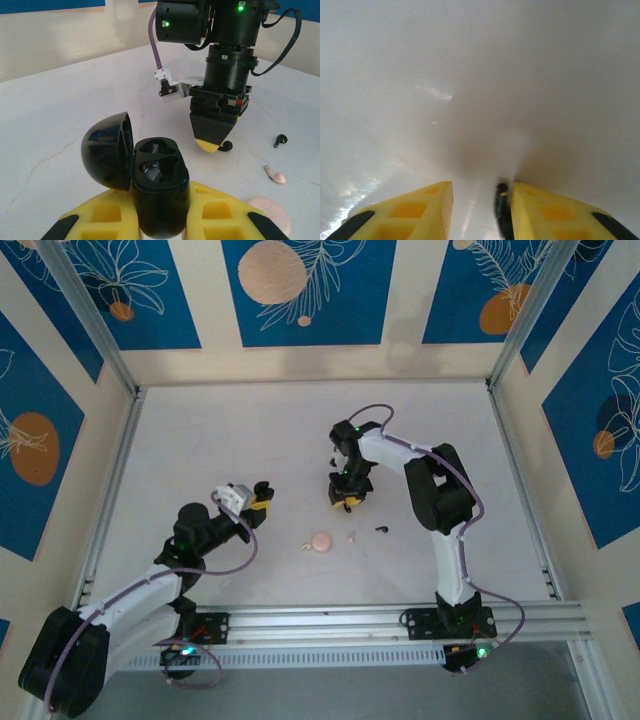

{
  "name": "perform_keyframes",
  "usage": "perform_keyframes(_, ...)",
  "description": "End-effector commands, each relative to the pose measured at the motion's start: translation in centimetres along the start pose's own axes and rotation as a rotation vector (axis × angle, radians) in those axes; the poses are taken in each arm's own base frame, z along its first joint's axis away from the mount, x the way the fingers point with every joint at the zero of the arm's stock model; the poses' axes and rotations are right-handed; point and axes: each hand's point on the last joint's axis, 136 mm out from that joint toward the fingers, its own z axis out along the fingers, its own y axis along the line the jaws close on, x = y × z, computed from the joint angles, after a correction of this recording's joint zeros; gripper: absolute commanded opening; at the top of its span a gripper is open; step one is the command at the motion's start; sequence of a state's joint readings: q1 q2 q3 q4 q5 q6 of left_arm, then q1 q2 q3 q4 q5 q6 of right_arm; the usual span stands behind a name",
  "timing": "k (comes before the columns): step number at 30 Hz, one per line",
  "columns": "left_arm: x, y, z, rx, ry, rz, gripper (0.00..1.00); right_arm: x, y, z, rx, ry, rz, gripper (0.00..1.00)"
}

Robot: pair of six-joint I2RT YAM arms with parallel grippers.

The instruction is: Insert wireless bluetooth earbuds into charging case

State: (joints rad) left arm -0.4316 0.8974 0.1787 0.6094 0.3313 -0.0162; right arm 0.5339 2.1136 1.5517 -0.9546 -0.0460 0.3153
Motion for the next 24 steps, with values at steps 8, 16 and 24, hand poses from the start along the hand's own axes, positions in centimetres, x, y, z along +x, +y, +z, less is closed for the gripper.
perform_keyframes(8, -2.0, 0.4, -0.1, -0.012, -0.046, 0.033, 0.12, 2.6, 3.3, 1.4, -0.058, 0.092, -0.089, 0.34)
perform_keyframes(16, -1.9, 0.3, -0.1, -0.009, -0.044, 0.034, 0.12, 4.6, 3.7, 0.4, -0.036, 0.1, -0.123, 0.33)
perform_keyframes(24, -1.8, 0.1, 0.1, 0.006, -0.033, 0.039, 0.12, 4.1, 3.5, -4.3, -0.046, -0.029, 0.02, 0.39)
